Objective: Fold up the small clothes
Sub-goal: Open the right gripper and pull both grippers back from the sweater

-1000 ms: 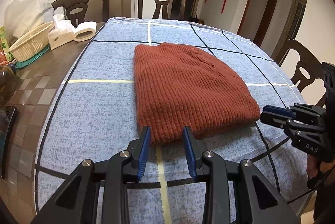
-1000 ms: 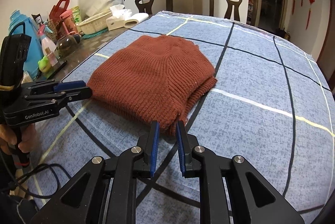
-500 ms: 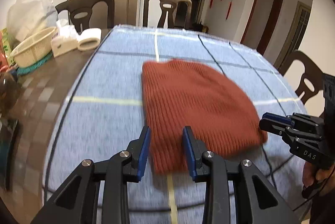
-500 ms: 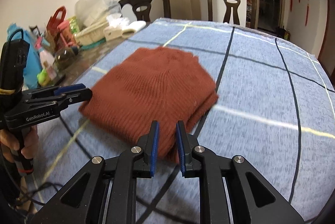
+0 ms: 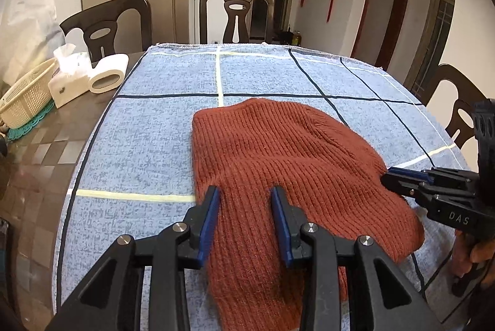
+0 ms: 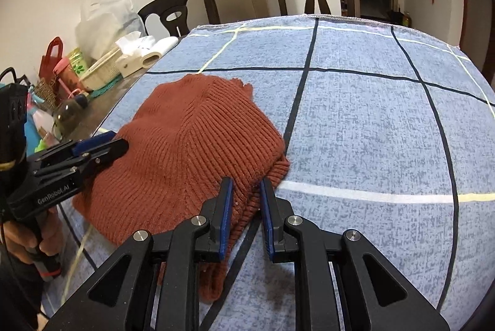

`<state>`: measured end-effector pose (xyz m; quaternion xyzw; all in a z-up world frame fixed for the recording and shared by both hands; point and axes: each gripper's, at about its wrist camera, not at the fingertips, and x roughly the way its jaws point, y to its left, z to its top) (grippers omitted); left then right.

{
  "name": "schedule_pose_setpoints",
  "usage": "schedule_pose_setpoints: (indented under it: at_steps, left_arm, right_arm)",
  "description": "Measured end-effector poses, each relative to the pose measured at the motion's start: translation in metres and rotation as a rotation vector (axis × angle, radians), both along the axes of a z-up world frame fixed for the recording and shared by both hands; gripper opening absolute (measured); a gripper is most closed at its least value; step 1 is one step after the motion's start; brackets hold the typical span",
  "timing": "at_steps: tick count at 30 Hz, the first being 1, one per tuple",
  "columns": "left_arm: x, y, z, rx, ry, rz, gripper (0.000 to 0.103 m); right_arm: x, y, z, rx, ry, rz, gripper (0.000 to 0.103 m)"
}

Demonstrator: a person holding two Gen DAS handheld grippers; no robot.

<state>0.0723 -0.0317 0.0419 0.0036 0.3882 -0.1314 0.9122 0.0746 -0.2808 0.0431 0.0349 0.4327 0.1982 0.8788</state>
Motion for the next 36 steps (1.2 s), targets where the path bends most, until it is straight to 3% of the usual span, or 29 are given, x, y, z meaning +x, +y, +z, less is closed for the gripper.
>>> schedule_pose_setpoints:
  at_steps: [12, 13, 15, 24, 33, 36]
  left_arm:
    - [-0.047, 0.019, 0.013, -0.016, -0.008, 0.018, 0.039]
    - [-0.053, 0.021, 0.014, -0.015, -0.006, 0.022, 0.04]
    - [-0.063, 0.025, 0.012, -0.005, 0.001, 0.029, 0.04]
    - [-0.079, 0.032, -0.019, 0.037, 0.092, 0.06, 0.044]
    - [-0.083, 0.029, -0.023, 0.04, 0.084, 0.077, 0.05]
    - [-0.084, 0.025, -0.024, 0.053, 0.084, 0.062, 0.058]
  right_arm:
    - [-0.048, 0.004, 0.018, -0.088, -0.065, 0.075, 0.021]
    - [-0.053, 0.003, 0.018, -0.092, -0.067, 0.081, 0.025]
    - [-0.06, 0.002, 0.017, -0.099, -0.068, 0.087, 0.051]
    - [-0.083, 0.009, 0.0, -0.151, -0.047, 0.136, 0.051]
    - [-0.085, 0.013, -0.014, -0.232, -0.045, 0.137, 0.053]
    - [-0.085, 0.012, -0.014, -0.226, -0.045, 0.136, 0.054]
